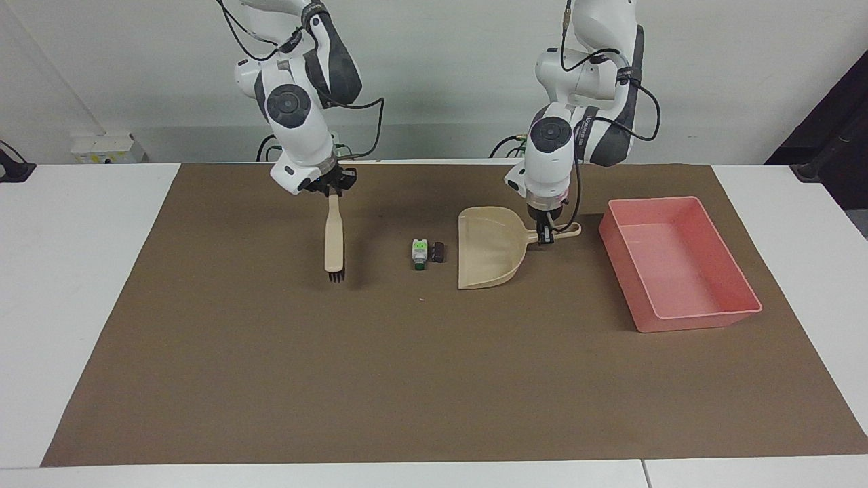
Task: Clean e-waste and dump in bin
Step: 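Lift the brush with the right gripper toward the electronic part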
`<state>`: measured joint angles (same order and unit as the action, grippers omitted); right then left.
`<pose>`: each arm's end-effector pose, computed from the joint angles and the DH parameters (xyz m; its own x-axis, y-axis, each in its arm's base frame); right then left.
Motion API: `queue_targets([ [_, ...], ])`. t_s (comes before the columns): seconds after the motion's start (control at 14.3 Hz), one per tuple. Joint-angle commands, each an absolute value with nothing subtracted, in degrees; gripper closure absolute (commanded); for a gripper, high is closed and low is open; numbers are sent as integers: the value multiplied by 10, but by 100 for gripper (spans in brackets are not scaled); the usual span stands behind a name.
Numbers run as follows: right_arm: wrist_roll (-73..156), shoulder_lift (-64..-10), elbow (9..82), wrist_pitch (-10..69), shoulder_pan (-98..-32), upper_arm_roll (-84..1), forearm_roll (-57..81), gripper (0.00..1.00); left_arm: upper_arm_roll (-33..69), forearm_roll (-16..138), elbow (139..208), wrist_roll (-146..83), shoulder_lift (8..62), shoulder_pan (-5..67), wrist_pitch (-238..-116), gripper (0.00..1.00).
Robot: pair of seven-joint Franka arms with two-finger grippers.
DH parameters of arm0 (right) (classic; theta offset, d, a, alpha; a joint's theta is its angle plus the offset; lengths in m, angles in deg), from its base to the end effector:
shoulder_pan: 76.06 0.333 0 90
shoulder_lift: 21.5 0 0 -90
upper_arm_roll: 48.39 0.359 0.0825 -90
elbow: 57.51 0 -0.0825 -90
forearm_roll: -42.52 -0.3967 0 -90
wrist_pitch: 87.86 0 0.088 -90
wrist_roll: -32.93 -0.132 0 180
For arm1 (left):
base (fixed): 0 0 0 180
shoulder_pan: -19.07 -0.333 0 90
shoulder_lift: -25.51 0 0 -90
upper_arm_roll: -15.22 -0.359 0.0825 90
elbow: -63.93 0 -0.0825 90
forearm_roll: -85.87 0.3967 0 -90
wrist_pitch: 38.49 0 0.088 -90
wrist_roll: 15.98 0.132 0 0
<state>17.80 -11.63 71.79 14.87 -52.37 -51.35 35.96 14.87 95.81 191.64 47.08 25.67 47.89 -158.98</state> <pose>0.4190 0.1714 0.4267 0.9497 0.0598 -0.3073 0.0535 -0.9981 -0.0291 0.4613 -0.2366 0.3720 -0.1274 -0.9749 -0.1824 -0.9912 0.1187 0.0581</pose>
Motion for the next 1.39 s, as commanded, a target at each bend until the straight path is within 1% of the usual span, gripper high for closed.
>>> queue_targets([
  [0.0, 144, -120, 728, 178, -496, -516, 332, 100, 142, 969, 1914, 456, 260, 492, -1578, 100],
  [0.28, 142, -145, 735, 220, -452, -516, 315, 100, 142, 969, 1915, 441, 259, 496, -1577, 100],
  [0.49, 140, -154, 739, 243, -437, -516, 308, 100, 142, 969, 1915, 440, 259, 496, -1578, 100],
  [0.63, 138, -158, 745, 254, -433, -516, 292, 100, 143, 969, 1915, 440, 259, 497, -1577, 100],
  [0.84, 105, -157, 761, 275, -403, -516, 291, 100, 143, 969, 1915, 440, 259, 497, -1578, 100],
  [1.18, 94, -153, 777, 285, -398, -516, 291, 100, 143, 969, 1917, 440, 259, 496, -1578, 100],
  [1.32, 82, -164, 777, 301, -386, -516, 291, 100, 143, 969, 1918, 440, 258, 496, -1579, 100],
])
